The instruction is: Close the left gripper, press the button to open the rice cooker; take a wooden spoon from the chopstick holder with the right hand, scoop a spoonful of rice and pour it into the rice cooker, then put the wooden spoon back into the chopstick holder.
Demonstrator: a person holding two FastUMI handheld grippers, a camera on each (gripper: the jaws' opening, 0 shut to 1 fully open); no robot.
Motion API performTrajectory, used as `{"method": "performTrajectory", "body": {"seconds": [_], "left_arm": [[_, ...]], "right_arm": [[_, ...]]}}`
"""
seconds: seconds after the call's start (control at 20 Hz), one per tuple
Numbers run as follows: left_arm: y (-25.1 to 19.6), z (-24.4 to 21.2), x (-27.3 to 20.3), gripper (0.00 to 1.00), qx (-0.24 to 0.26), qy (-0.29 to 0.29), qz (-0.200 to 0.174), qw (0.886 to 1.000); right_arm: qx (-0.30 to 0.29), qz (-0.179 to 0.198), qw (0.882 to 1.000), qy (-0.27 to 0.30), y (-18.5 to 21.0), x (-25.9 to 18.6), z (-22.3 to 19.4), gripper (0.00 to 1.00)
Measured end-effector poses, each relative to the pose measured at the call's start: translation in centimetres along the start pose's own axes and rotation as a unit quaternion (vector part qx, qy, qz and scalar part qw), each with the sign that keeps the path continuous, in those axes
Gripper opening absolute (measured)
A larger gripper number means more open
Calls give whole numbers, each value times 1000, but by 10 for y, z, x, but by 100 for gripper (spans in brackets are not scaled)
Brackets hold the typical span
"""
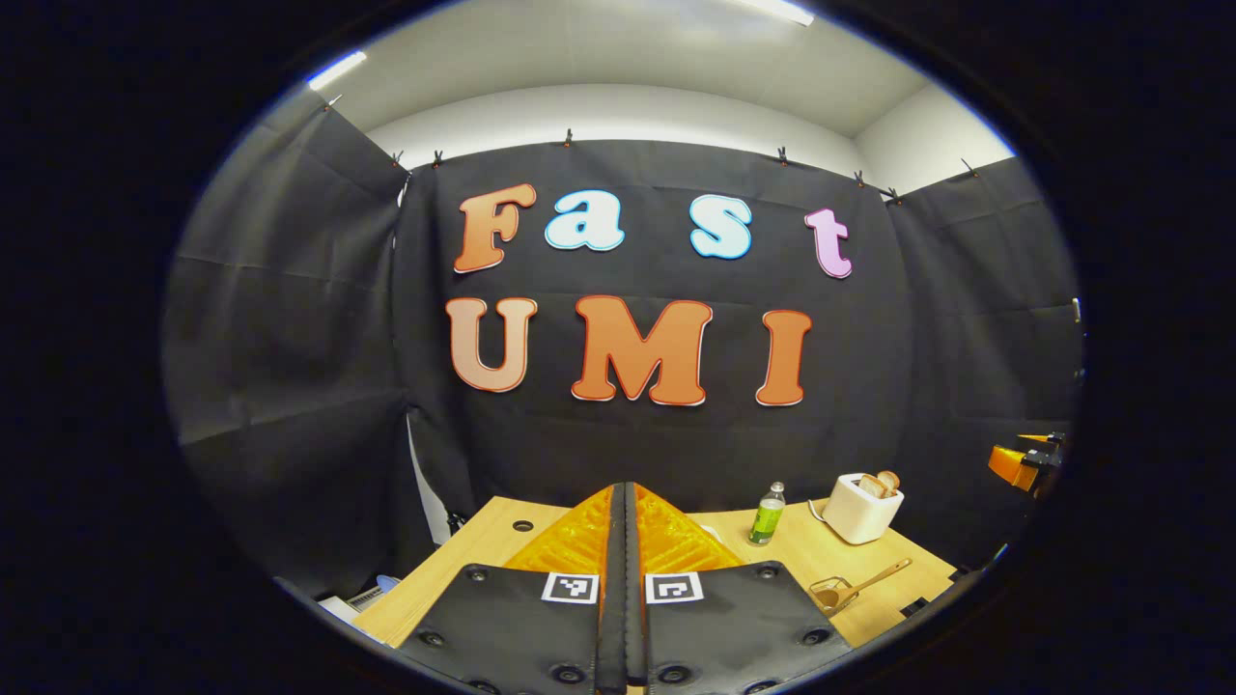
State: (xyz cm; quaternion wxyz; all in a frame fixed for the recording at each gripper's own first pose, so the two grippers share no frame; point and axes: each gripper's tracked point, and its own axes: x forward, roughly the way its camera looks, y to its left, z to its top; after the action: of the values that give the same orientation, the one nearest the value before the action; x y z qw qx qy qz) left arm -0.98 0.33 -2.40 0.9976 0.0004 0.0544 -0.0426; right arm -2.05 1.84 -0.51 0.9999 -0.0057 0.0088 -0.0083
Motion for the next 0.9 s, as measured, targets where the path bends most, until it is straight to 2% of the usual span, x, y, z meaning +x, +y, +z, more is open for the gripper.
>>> {"method": "performTrajectory", "body": {"seconds": [0.15, 0.25, 0.3, 0.4, 0.45, 0.5, 0.65, 0.7, 0.75, 0.9], "left_arm": [[-4, -16, 15, 6, -9, 19, -17, 1000], [-7, -31, 29, 3, -11, 35, -25, 999], [-9, -43, 38, 6, -11, 48, -30, 998], [-17, -64, 56, 4, -19, 70, -42, 997], [-22, -75, 65, 7, -21, 82, -48, 995], [-23, -85, 75, 4, -21, 92, -52, 994], [-27, -124, 103, 3, -20, 133, -58, 989], [-27, -135, 109, 3, -20, 143, -59, 988], [-28, -147, 116, 3, -20, 155, -61, 986], [-29, -184, 134, 3, -19, 190, -58, 980]], "right_arm": [[-3, 3, 1000, 2, 1, 2, -1, 95], [-4, 4, 1000, 4, 3, 4, -4, 95], [-5, 4, 1000, 6, 2, 6, -5, 95], [-3, 5, 1000, 11, 3, 6, -9, 95], [-2, 3, 1000, 13, 3, 7, -11, 95], [-1, 1, 1000, 17, 1, 8, -14, 95], [-1, -9, 1000, 26, -7, 9, -21, 95], [-2, -14, 999, 29, -12, 9, -24, 100], [-3, -20, 999, 33, -16, 9, -27, 95], [-3, -37, 998, 49, -28, 9, -39, 95]]}}
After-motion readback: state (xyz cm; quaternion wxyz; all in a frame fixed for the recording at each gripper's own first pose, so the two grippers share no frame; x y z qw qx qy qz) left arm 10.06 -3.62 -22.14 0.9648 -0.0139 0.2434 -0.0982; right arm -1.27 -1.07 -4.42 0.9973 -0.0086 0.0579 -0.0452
